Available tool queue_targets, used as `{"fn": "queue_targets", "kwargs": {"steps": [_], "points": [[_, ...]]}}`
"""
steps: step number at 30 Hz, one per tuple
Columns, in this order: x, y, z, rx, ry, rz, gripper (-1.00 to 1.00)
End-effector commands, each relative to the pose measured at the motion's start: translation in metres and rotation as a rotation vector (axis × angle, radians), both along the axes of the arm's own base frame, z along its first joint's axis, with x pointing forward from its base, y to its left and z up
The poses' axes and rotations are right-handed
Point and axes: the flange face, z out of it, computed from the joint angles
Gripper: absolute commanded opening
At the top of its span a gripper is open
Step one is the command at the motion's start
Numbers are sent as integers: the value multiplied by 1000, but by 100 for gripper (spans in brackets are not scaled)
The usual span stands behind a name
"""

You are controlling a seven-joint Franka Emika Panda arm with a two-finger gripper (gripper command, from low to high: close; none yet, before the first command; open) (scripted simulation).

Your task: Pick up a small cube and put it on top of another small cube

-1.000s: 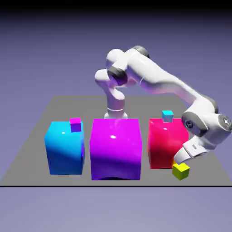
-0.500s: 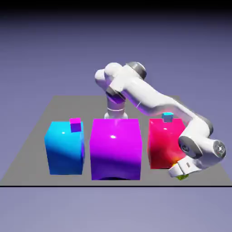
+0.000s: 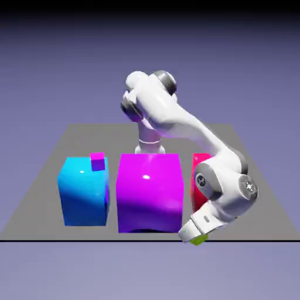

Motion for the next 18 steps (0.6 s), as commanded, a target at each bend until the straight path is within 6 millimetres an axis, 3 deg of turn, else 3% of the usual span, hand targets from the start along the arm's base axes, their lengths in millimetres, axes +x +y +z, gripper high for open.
{"fn": "queue_targets", "kwargs": {"steps": [1,6,10,18], "points": [[4,-21,3,-11,-2,25,-100],[16,-130,18,-67,17,144,-100],[11,-217,32,-118,63,236,-100],[-32,-386,65,-208,236,401,-100]]}}
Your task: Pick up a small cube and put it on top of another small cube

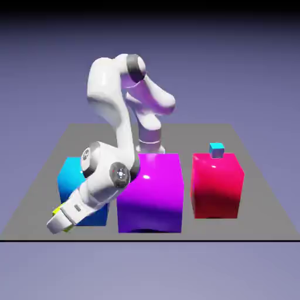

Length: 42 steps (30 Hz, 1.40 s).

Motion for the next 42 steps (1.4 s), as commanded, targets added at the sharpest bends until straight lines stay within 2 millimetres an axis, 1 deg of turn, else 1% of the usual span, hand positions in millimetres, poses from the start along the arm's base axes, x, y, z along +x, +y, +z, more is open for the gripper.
{"fn": "queue_targets", "kwargs": {"steps": [1,5,8,12,18,22,26,32,34,38,42], "points": [[-9,-20,5,-13,28,18,-100],[-51,-96,23,-51,153,74,-100],[-93,-118,8,2,105,-104,-100],[-153,-143,-6,58,35,-366,-100],[-246,-170,-20,105,-87,-804,-100],[-297,-174,-27,112,-175,-1111,-100],[-346,-173,-32,102,-258,-1433,-100],[-416,-165,-36,60,-366,-1940,-100],[-434,-160,-37,40,-393,-2111,-100],[-426,-139,-33,-4,-408,-2390,-100],[-417,-120,-29,-50,-379,-2669,-100]]}}
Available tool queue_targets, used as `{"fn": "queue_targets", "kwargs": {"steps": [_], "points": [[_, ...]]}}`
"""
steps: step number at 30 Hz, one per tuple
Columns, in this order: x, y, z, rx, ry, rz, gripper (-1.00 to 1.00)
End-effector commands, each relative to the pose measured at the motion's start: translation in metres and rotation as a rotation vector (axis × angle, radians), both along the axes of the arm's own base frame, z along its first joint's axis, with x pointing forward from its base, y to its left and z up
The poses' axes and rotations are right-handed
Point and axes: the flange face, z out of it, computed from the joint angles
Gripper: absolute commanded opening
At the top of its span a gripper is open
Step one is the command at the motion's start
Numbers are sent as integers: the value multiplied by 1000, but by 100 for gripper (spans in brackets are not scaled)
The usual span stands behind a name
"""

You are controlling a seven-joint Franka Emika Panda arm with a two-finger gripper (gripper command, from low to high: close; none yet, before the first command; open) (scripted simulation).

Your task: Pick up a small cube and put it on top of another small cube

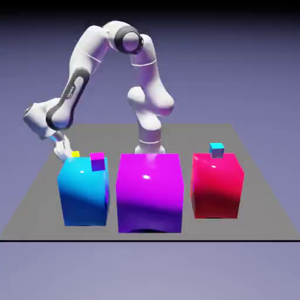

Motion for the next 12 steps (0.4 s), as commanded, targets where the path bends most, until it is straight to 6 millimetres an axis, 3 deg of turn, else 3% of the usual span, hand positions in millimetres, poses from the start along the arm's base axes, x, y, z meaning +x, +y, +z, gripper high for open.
{"fn": "queue_targets", "kwargs": {"steps": [1,5,8,9,10,11,12], "points": [[2,5,1,14,4,-67,-100],[9,17,4,61,10,-243,-100],[14,42,-48,61,9,-242,-100],[14,47,-56,61,10,-243,-100],[14,47,-56,61,10,-243,100],[14,47,-56,61,10,-243,100],[14,38,-39,62,8,-242,100]]}}
